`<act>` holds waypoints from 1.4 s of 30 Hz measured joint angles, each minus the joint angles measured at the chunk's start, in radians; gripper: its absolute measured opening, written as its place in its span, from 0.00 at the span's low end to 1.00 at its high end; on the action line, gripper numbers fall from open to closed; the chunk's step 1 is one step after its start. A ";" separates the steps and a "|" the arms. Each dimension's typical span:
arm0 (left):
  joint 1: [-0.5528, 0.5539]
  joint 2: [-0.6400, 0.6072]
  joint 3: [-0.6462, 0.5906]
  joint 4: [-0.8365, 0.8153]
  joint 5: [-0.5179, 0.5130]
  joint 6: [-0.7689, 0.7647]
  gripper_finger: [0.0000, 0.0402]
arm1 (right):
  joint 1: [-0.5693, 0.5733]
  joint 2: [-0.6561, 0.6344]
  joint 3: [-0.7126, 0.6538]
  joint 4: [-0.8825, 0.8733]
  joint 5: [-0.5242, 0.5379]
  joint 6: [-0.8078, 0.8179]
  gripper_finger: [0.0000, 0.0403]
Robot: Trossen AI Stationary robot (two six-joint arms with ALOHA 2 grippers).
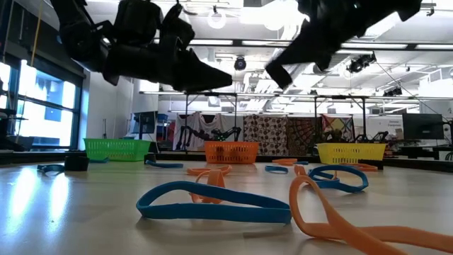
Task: Sort rubber bands into baskets
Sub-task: Put the black rubber band into the orange bin
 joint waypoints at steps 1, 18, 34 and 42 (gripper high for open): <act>-0.013 0.000 0.004 0.002 -0.027 0.030 0.31 | 0.000 0.000 0.000 0.028 -0.010 -0.001 0.00; -0.074 0.000 0.168 -0.038 -0.035 0.088 0.35 | 0.001 0.001 0.000 0.298 -0.193 -0.013 0.00; -0.089 0.000 0.224 -0.058 0.002 0.097 0.15 | 0.031 0.001 0.000 0.341 -0.200 -0.058 0.00; -0.087 -0.001 0.224 -0.063 0.011 0.102 0.01 | 0.031 0.001 0.000 0.331 -0.131 -0.061 0.01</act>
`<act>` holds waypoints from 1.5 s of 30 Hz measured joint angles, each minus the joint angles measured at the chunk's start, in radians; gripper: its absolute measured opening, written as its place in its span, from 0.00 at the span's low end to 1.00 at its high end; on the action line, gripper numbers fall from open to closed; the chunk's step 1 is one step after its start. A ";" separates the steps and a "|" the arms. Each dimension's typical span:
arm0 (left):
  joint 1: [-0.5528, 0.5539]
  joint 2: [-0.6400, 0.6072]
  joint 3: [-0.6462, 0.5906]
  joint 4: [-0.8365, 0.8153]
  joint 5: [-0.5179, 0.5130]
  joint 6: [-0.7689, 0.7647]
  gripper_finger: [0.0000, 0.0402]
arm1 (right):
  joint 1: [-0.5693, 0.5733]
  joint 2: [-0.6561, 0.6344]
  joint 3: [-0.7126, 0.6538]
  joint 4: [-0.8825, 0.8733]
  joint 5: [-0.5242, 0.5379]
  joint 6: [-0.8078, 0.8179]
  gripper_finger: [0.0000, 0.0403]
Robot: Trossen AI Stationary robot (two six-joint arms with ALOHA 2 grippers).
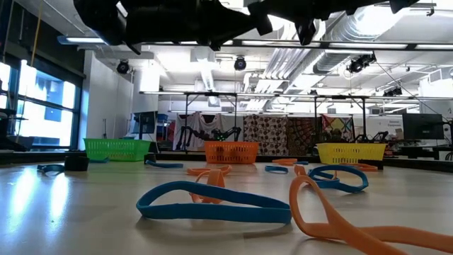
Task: Sort rubber bands into baskets
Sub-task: Put the black rubber band into the orange bin
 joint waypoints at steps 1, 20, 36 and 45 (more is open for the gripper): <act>0.001 -0.004 0.000 -0.014 0.000 0.000 0.00 | 0.000 0.000 0.000 0.000 0.002 -0.007 0.03; 0.238 -0.480 0.000 -0.962 -0.176 -0.111 0.00 | -0.023 -0.048 0.000 -0.152 0.145 -0.016 0.24; 0.770 -0.457 0.160 -1.538 -0.219 -0.078 0.00 | -0.097 -0.048 0.000 -0.209 0.125 -0.011 0.00; 0.945 -0.251 0.197 -1.595 -0.194 -0.017 0.00 | -0.097 -0.048 0.000 -0.249 0.124 -0.011 0.00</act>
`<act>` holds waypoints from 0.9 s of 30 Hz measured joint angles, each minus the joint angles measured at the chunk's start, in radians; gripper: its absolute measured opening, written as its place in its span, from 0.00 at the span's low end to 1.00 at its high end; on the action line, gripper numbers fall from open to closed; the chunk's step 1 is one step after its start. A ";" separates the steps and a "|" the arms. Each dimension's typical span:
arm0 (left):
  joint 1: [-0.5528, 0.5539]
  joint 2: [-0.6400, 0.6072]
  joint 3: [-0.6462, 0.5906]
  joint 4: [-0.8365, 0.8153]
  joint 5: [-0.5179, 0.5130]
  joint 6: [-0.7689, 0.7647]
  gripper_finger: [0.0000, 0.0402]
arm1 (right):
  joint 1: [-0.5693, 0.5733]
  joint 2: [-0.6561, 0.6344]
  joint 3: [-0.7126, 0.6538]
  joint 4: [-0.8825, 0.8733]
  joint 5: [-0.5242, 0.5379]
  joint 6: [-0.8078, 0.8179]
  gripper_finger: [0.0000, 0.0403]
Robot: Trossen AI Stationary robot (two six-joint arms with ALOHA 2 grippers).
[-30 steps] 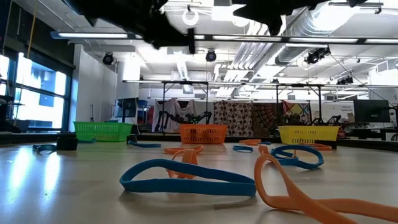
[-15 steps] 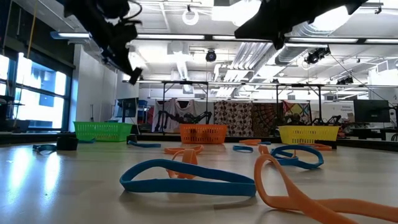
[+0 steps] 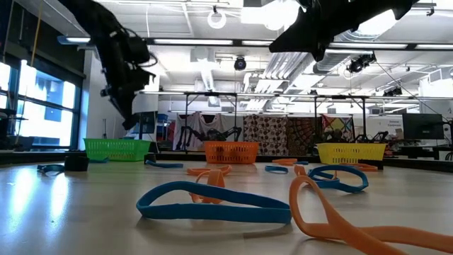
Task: Sort rubber bands into baskets
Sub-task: Put the black rubber band into the orange bin
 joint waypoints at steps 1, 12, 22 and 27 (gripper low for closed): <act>0.010 0.022 0.007 -0.002 0.000 0.003 0.00 | 0.000 0.000 0.000 0.000 0.000 0.000 0.00; -0.048 0.071 0.082 0.020 0.009 0.020 0.00 | 0.000 0.000 0.000 -0.006 0.000 0.000 0.00; -0.225 0.202 0.296 0.057 0.070 0.001 0.00 | -0.022 0.000 0.000 -0.008 0.000 0.000 0.00; -0.283 0.321 0.430 0.056 0.086 0.011 0.00 | -0.026 0.000 0.000 -0.031 0.000 0.000 0.00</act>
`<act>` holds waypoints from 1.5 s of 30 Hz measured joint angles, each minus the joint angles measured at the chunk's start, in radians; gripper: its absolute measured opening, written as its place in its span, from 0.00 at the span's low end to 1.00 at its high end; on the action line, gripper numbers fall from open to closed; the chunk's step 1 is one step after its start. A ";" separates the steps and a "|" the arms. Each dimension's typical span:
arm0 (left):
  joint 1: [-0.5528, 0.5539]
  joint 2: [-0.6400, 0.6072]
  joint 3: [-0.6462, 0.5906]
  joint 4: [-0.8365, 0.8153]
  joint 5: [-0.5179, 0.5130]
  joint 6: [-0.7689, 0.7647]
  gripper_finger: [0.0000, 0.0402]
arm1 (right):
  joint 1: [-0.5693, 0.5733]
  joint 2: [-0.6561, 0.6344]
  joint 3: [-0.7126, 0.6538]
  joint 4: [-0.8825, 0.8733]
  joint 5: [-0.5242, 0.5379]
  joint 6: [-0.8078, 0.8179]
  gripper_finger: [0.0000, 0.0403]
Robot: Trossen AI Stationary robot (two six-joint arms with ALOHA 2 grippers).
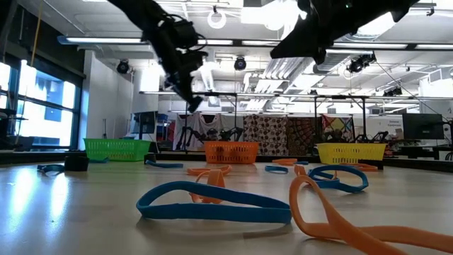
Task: Sort rubber bands into baskets
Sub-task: Put the black rubber band into the orange bin
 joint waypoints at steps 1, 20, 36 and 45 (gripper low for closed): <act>-0.010 0.022 0.024 0.000 0.000 0.006 0.00 | 0.000 0.000 0.000 -0.004 0.000 0.001 0.00; -0.045 0.301 0.200 -0.005 0.061 0.086 0.00 | 0.000 0.000 0.000 -0.021 0.000 0.019 0.00; -0.043 0.369 0.200 0.035 0.046 0.121 0.00 | -0.014 0.000 0.000 -0.039 0.008 0.019 0.00; -0.045 0.369 0.200 0.037 0.041 0.140 0.12 | -0.033 0.000 0.000 -0.069 0.008 0.027 0.00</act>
